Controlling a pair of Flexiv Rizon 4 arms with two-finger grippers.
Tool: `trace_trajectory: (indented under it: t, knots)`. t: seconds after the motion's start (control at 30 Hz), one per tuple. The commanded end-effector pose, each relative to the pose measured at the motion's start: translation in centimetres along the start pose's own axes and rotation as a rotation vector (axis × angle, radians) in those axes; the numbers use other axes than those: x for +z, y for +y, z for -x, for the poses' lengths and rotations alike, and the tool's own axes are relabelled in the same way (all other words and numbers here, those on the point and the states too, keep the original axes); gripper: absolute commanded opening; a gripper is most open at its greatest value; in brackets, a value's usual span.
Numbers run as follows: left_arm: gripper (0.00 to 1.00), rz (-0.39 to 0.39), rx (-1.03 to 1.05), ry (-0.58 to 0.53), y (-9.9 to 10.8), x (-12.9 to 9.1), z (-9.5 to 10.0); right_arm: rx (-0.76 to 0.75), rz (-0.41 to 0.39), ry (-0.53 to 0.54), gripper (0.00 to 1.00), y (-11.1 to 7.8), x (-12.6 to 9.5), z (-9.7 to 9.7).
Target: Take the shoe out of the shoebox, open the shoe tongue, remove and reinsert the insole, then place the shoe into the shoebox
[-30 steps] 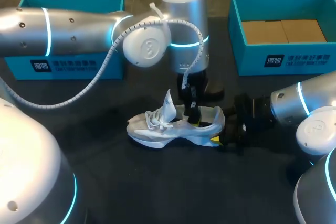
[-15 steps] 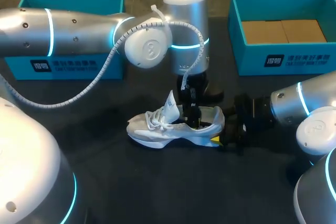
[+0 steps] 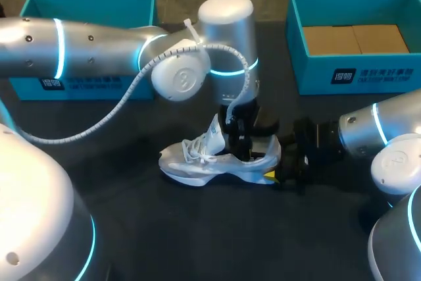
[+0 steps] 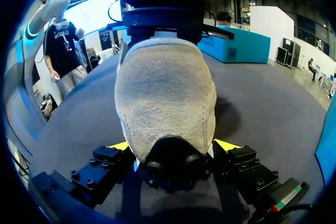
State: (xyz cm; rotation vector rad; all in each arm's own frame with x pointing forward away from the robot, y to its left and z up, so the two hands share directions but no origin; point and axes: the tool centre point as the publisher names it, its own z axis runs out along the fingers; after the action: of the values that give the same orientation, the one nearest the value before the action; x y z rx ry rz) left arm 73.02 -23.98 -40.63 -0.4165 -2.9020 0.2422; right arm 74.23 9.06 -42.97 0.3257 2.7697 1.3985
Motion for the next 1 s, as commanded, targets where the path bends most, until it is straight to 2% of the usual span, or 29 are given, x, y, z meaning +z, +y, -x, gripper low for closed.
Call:
trace_trajectory:
  t: [0.03, 0.1, 0.13, 0.17, 0.4, 0.77, 1.0]
  knots:
    - [0.35, 0.005, -0.002, -0.012, 0.7, 1.6, 0.2, 0.001, -0.002, -0.002, 0.0, -0.1, 0.4, -0.1]
    - [0.26, 0.006, -0.002, -0.012, 0.8, 1.8, 0.4, 0.001, -0.002, -0.002, 0.0, -0.1, 0.4, -0.1]
    - [0.16, 0.009, 0.001, -0.016, 0.9, 1.9, 0.5, 0.001, -0.002, -0.002, 0.0, -0.1, 0.4, -0.1]
    - [0.0, 0.009, 0.001, -0.016, 0.9, 2.0, 0.6, 0.001, -0.002, -0.002, 0.0, -0.1, 0.4, -0.1]
    - [0.0, 0.033, 0.008, -0.036, 1.3, 2.3, 0.8, 0.001, -0.002, -0.002, 0.0, -0.1, 0.4, -0.1]
    - [0.0, 0.027, -0.001, -0.036, 1.8, -0.9, 0.1, 0.001, -0.002, -0.002, 0.0, -0.1, 0.4, -0.1]
    - [0.0, 0.006, -0.009, -0.049, 1.8, -1.8, -0.1, 0.001, -0.002, -0.002, 0.0, -0.1, 0.4, -0.1]
